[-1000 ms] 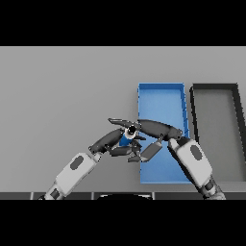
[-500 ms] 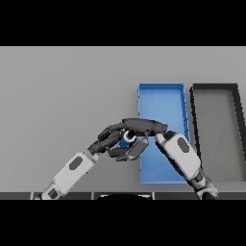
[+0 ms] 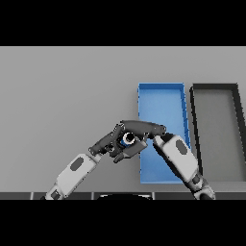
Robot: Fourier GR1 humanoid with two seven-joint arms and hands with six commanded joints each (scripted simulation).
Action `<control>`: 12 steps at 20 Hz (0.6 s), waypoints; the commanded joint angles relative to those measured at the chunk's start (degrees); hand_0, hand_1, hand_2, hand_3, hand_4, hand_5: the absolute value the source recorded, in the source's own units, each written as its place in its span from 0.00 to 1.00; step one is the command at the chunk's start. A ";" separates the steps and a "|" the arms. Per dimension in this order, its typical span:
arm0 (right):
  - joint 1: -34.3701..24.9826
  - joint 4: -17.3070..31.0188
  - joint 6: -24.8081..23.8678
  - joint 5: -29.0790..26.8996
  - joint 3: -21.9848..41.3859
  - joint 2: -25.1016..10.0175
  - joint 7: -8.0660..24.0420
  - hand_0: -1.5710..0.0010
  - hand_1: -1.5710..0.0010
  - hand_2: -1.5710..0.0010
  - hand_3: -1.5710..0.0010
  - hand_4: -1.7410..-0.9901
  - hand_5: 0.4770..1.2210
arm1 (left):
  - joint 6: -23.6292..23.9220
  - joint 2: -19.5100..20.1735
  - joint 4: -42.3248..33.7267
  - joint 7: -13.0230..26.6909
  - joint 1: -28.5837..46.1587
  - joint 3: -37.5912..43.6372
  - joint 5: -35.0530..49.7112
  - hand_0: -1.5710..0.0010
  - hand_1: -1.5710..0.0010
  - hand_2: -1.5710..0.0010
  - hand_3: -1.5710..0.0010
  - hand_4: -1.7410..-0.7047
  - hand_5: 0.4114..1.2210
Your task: Pick up the blue pipe and place it into the blue bin.
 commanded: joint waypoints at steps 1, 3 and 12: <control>0.41 -0.56 0.34 1.44 -0.10 0.46 -0.81 0.06 0.06 0.06 0.08 0.37 0.82 | 0.47 0.25 0.42 -0.40 -0.40 -0.18 -0.67 0.06 0.07 0.06 0.65 0.01 0.99; 1.70 -0.93 1.28 1.85 -0.43 1.65 -0.09 0.04 0.04 0.04 0.05 0.36 0.88 | 0.53 1.58 -0.14 0.65 -0.42 -0.53 -1.33 0.04 0.09 0.04 0.68 0.01 1.00; 2.99 -2.43 3.52 0.97 -2.74 5.23 3.89 0.01 0.01 0.01 0.01 0.34 0.98 | -6.13 3.01 1.43 -0.68 -1.76 -0.08 -5.06 0.74 0.79 0.79 0.91 0.67 0.87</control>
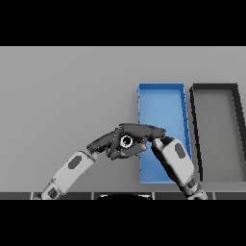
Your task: Pick up the blue pipe and place it into the blue bin.
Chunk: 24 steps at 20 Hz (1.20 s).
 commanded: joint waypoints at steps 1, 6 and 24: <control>0.78 -0.33 0.33 -0.14 -0.02 0.45 -0.70 0.00 0.00 0.00 0.01 0.34 0.99 | 0.34 0.21 -0.09 -0.44 0.37 0.07 -1.29 0.80 0.83 0.83 0.93 0.72 0.78; 1.15 -0.54 1.09 -0.22 -1.69 1.75 0.66 0.00 0.00 0.00 0.00 0.34 1.00 | 2.42 -0.41 1.18 2.09 0.05 0.49 -2.51 0.93 0.95 0.94 0.98 0.87 0.42; -14.18 -0.49 -17.82 -31.89 -7.40 -3.71 15.08 0.00 0.00 0.00 0.00 0.33 1.00 | 3.97 0.24 -0.79 10.03 2.89 0.70 -0.34 1.00 1.00 1.00 1.00 0.85 0.11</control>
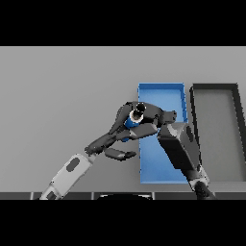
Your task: Pick up the blue pipe and place it into the blue bin.
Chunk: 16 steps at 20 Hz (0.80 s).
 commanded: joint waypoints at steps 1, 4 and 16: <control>-2.22 0.03 -0.32 -1.25 -1.02 -0.92 -0.50 0.00 0.00 0.00 0.00 0.33 1.00 | -0.08 -0.11 0.08 -0.24 -0.45 0.07 0.02 1.00 1.00 1.00 1.00 0.85 0.11; -10.67 5.95 -0.22 -0.76 -5.47 -4.02 -4.53 0.00 0.00 0.00 0.00 0.33 1.00 | -0.78 0.21 -0.28 -1.08 0.46 -0.46 0.14 1.00 1.00 1.00 1.00 0.84 0.09; -15.03 36.51 -4.03 18.51 -16.75 -10.90 -9.35 0.00 0.00 0.00 0.00 0.32 1.00 | 1.34 1.09 -1.93 0.85 1.09 -0.09 -1.36 1.00 1.00 1.00 1.00 0.88 0.06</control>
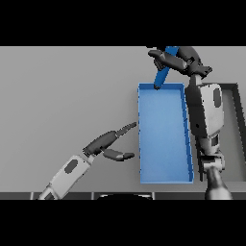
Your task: Pick up the blue pipe and place it into the blue bin.
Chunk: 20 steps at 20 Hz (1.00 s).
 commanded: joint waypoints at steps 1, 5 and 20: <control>1.29 1.10 0.54 0.37 -0.61 -0.18 -0.23 0.00 0.00 0.00 0.00 0.32 1.00 | -0.18 0.42 -0.39 0.15 0.11 0.10 0.17 1.00 1.00 1.00 1.00 0.88 0.06; 7.04 2.83 -0.53 4.27 -0.90 0.11 2.48 0.00 0.00 0.00 0.00 0.32 1.00 | -1.15 1.70 -0.87 0.30 -0.23 0.67 0.88 1.00 1.00 1.00 1.00 0.88 0.06; 21.80 9.36 -15.37 -0.82 21.09 -6.81 9.88 0.25 0.30 0.32 0.59 0.35 0.94 | -0.40 0.84 -0.73 0.37 0.48 -0.08 -0.08 1.00 1.00 1.00 1.00 0.88 0.08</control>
